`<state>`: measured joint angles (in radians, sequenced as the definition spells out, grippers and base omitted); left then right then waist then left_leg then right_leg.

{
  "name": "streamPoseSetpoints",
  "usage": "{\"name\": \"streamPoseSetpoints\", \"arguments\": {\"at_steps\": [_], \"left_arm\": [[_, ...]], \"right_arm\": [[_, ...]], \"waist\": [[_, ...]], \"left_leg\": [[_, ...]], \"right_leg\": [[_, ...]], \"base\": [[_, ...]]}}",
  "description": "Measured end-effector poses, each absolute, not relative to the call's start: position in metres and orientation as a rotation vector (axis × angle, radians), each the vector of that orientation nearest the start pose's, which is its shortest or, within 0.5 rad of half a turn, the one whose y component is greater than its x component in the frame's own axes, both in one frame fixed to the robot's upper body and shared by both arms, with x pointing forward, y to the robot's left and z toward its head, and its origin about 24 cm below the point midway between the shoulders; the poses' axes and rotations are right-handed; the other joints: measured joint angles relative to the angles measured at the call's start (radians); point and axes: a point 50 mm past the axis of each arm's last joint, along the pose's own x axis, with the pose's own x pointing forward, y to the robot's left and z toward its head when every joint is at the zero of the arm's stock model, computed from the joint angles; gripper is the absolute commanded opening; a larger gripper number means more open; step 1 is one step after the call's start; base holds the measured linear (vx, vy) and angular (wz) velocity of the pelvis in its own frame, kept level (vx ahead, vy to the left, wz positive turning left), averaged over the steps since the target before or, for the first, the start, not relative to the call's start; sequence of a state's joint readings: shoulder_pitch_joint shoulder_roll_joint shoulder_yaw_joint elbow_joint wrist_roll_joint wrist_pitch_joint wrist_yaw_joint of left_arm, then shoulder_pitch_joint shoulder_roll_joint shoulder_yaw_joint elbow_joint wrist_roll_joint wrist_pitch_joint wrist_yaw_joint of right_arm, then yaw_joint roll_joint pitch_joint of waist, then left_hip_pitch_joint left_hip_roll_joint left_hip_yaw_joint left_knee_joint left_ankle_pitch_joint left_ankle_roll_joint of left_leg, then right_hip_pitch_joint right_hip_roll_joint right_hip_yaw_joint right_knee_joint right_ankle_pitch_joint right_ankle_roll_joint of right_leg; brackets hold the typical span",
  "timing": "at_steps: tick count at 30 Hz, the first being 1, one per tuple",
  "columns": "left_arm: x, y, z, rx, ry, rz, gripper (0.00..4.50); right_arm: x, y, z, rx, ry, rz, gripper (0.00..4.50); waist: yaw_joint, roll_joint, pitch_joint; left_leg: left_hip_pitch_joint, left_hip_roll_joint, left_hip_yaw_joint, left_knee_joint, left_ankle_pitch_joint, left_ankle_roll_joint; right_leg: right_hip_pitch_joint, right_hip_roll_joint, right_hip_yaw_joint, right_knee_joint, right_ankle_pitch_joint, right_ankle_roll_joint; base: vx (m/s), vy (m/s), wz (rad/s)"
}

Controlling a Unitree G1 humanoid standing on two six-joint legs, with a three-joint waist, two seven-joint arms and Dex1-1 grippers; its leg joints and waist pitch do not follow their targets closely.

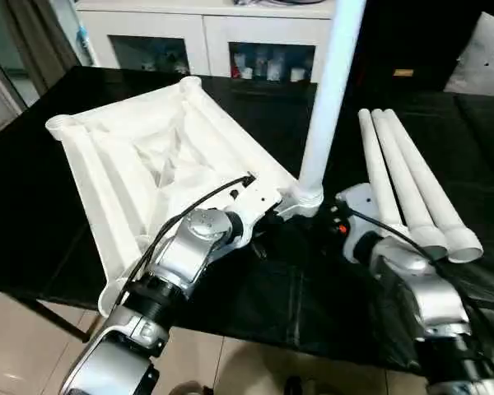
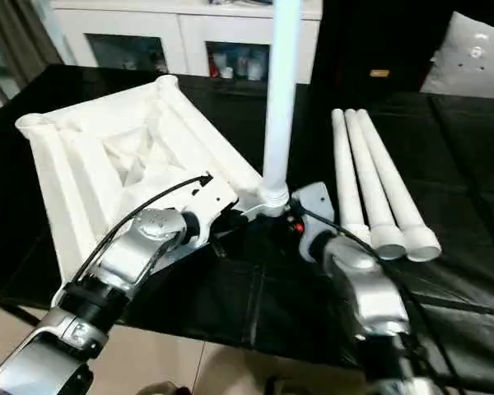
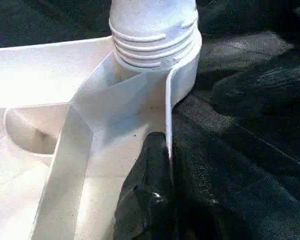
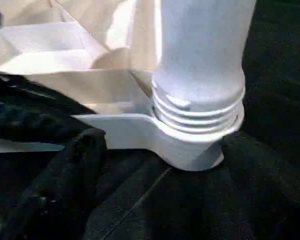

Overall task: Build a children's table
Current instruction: Rotate leg to tighten, then rotate table base

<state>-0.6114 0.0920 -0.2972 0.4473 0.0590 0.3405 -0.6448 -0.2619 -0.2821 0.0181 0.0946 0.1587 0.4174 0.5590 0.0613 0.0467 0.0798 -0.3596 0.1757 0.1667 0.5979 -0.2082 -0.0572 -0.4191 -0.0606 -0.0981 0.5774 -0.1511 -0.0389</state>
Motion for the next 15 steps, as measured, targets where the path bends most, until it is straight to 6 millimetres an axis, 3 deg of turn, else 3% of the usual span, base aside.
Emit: {"name": "streamPoseSetpoints", "arguments": {"at_steps": [5, 9, 12, 15], "left_arm": [[0.334, 0.05, 0.093, 0.243, 0.151, -0.931, 0.79], [0.338, 0.06, 0.101, 0.222, 0.123, -0.872, 0.79], [0.345, 0.091, 0.108, 0.295, 0.143, -0.755, 0.79], [0.351, 0.138, 0.117, 0.459, 0.19, -0.592, 0.79]], "right_arm": [[0.291, -0.175, 0.076, -0.072, 0.219, 0.571, 4.47], [0.286, -0.174, 0.069, -0.083, 0.254, 0.578, 4.47], [0.281, -0.162, 0.063, -0.087, 0.301, 0.626, 4.47], [0.278, -0.145, 0.061, -0.082, 0.299, 0.67, 4.47]], "waist": [[0.01, -0.001, 0.0], [0.005, 0.0, 0.0], [-0.009, 0.0, 0.0], [-0.019, -0.001, 0.0]], "left_leg": [[0.0, 0.0, 0.0, 0.001, 0.0, 0.0], [0.001, 0.0, -0.001, 0.001, 0.0, 0.0], [0.001, 0.001, -0.001, 0.001, 0.0, 0.0], [0.002, 0.003, -0.001, 0.0, 0.0, 0.0]], "right_leg": [[0.001, 0.0, 0.0, 0.0, 0.0, 0.0], [0.001, 0.0, 0.0, 0.001, 0.0, 0.0], [0.0, 0.002, -0.001, 0.001, 0.0, 0.0], [0.001, 0.002, -0.002, 0.001, 0.0, 0.0]], "base": [[0.0, 0.0, 0.0], [0.0, 0.0, 0.0], [0.0, 0.0, 0.0], [0.0, 0.0, 0.0]]}}
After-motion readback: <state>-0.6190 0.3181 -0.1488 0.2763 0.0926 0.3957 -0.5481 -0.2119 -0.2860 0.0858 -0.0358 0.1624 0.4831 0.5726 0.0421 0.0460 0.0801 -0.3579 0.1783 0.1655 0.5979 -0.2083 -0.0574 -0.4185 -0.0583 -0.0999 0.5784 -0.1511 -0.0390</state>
